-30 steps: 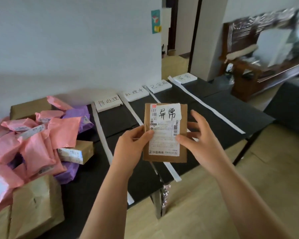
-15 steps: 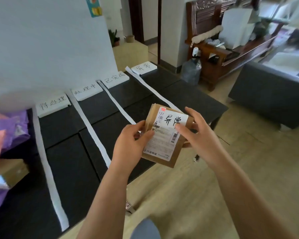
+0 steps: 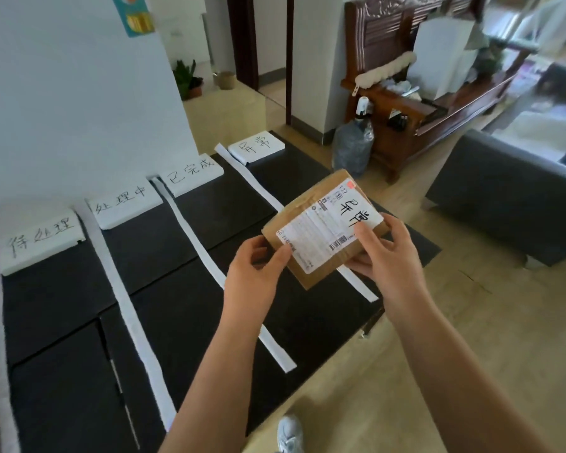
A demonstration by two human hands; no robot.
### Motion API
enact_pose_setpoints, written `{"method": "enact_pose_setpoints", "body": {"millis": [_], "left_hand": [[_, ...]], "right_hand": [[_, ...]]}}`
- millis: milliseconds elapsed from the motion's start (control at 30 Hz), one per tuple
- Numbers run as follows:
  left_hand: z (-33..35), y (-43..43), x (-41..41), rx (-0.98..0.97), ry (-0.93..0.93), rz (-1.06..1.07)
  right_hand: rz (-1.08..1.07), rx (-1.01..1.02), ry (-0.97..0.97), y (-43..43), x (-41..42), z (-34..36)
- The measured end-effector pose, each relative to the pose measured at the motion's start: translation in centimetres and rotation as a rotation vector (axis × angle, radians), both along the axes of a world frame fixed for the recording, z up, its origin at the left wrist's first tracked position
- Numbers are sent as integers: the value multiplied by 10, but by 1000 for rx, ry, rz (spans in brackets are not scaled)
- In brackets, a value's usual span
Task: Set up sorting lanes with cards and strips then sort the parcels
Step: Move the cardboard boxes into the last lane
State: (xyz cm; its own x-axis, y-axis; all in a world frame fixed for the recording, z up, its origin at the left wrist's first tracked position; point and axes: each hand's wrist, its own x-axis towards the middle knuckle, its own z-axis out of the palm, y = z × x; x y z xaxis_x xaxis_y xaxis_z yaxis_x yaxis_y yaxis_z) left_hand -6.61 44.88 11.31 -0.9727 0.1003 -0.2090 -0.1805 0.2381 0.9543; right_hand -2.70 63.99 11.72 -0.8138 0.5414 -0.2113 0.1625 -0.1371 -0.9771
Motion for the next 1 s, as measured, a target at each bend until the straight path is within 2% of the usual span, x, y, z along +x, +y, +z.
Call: {"method": "enact_pose_setpoints", "body": {"millis": [100, 200, 333, 500, 1000], "left_hand": [[-8, 16, -29, 33, -22, -17], [-15, 27, -52, 65, -66, -15], [-25, 42, -85, 132, -175, 102], [-37, 75, -131, 71, -216, 161], [-95, 190, -340, -65, -263, 389]], "right_hand": [[-19, -15, -58, 12, -28, -10], [-2, 68, -143, 21, -51, -21], [-1, 152, -218, 40, -89, -37], [35, 195, -278, 68, -151, -57], [466, 396, -283, 167, -409, -122]]}}
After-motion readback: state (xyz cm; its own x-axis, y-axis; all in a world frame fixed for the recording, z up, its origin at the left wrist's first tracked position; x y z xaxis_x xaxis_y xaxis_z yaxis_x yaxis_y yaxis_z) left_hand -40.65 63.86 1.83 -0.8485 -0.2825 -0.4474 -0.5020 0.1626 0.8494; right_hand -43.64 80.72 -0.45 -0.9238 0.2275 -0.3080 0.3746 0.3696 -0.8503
